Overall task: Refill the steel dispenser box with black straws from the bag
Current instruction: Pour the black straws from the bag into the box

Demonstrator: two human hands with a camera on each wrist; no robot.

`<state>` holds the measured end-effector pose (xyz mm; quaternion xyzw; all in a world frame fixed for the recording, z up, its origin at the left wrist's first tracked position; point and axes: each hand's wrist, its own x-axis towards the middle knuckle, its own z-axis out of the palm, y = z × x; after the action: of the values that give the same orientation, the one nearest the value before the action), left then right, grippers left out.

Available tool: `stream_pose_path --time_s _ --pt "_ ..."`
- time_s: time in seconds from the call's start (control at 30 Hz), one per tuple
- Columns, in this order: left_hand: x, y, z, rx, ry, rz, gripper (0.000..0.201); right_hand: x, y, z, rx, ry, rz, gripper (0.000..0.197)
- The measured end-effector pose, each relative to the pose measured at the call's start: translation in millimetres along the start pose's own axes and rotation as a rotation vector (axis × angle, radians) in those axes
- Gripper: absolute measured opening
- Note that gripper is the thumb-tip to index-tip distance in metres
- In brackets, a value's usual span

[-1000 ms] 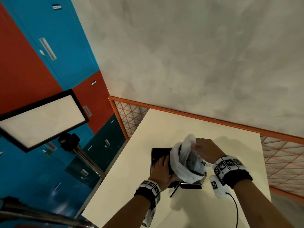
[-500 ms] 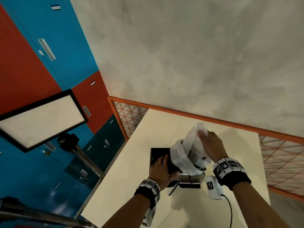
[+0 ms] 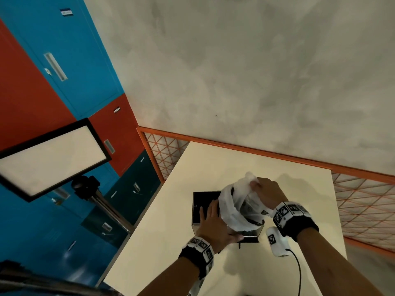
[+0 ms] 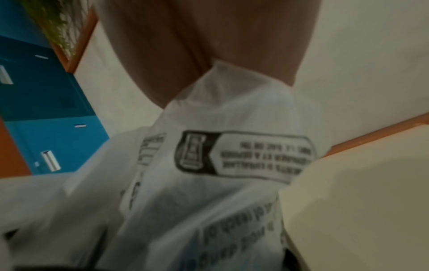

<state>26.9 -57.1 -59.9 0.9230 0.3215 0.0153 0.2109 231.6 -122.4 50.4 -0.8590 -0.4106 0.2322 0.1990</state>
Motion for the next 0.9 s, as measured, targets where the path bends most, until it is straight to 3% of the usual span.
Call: stream_pose_path --time_s 0.13,0.27,0.37,0.53,0.7,0.8,0.9 --pt "1.0 23.8 7.8 0.030 0.035 -0.037 0.127 2.4 1.0 -0.9 0.068 0.034 0.054 0.033" --pt "8.5 32.4 13.1 0.123 -0.008 -0.073 0.103 -0.2 0.3 -2.3 0.123 0.054 0.081 0.037" --pt "16.1 25.2 17.8 0.049 0.014 -0.028 0.093 -2.6 2.4 -7.5 0.167 0.070 0.091 0.038" --pt "35.5 9.9 -11.9 0.027 -0.099 0.096 0.081 -1.4 4.4 -19.5 0.255 0.128 0.103 0.037" --pt "67.2 -13.8 -27.7 -0.116 -0.069 0.125 0.065 1.4 -3.0 -28.6 0.335 0.226 0.103 0.038" --pt "69.8 -16.7 -25.9 -0.158 -0.055 0.124 0.065 -0.4 -7.9 -31.6 0.345 0.235 0.100 0.039" --pt "58.7 -27.2 -10.6 -0.241 -0.057 0.076 0.074 -10.7 -18.7 -28.4 0.281 0.144 0.027 0.044"
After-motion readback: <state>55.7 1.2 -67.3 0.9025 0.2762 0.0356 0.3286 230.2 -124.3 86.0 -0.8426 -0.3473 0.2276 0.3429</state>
